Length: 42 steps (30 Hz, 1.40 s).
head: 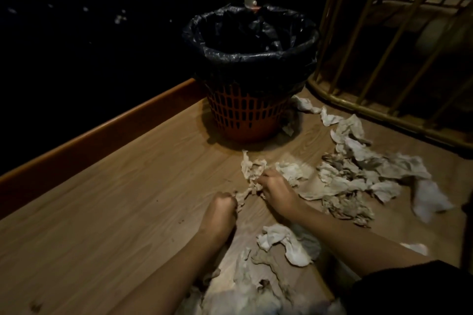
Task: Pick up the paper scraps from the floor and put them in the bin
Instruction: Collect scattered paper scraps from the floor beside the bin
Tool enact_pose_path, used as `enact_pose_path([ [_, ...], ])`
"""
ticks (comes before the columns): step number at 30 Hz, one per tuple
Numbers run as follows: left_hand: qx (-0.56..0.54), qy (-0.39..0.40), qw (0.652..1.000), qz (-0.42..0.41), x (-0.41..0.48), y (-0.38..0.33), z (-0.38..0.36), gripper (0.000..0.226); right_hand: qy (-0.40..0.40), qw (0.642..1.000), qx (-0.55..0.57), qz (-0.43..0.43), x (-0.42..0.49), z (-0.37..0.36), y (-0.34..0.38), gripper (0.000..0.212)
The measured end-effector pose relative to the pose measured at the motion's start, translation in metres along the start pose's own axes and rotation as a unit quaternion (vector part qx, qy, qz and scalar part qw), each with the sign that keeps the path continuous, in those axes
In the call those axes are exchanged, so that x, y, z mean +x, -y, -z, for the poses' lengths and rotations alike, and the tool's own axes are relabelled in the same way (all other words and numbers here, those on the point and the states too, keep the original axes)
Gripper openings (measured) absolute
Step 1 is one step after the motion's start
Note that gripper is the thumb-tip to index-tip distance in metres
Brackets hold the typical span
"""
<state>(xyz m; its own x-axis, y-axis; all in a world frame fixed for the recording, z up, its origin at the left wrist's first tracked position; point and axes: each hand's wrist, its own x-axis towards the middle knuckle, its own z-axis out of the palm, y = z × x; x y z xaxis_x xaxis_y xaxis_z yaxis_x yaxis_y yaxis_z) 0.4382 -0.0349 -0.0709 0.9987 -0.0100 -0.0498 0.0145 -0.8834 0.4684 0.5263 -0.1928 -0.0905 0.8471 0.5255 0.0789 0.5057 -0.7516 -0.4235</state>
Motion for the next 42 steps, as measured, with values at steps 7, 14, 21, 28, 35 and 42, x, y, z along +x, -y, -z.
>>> enact_pose_path([
  [7,-0.073,-0.058,0.995,-0.036,0.009,-0.001,0.054,0.014,-0.038,0.998,0.056,-0.004,-0.011,0.067,0.025,0.036],
  [14,-0.035,-0.26,0.951,-0.165,0.053,-0.051,0.194,0.013,-0.182,0.978,0.034,0.099,0.013,0.208,0.098,0.038],
  [21,-0.054,-0.332,0.931,-0.144,0.118,-0.115,0.29,0.014,-0.253,0.963,0.031,0.082,0.101,0.31,0.133,0.009],
  [28,-0.038,-0.255,0.963,-0.081,0.161,-0.108,0.271,0.028,-0.136,0.981,0.122,-0.067,0.153,0.277,0.097,0.035],
  [35,-0.001,-0.337,0.922,-0.193,0.131,-0.096,0.254,0.026,-0.249,0.966,0.061,0.023,0.118,0.271,0.095,0.028],
  [42,-0.041,-0.211,0.958,-0.19,0.058,-0.053,0.15,0.028,-0.187,0.979,0.079,0.035,0.013,0.184,0.089,0.02],
])
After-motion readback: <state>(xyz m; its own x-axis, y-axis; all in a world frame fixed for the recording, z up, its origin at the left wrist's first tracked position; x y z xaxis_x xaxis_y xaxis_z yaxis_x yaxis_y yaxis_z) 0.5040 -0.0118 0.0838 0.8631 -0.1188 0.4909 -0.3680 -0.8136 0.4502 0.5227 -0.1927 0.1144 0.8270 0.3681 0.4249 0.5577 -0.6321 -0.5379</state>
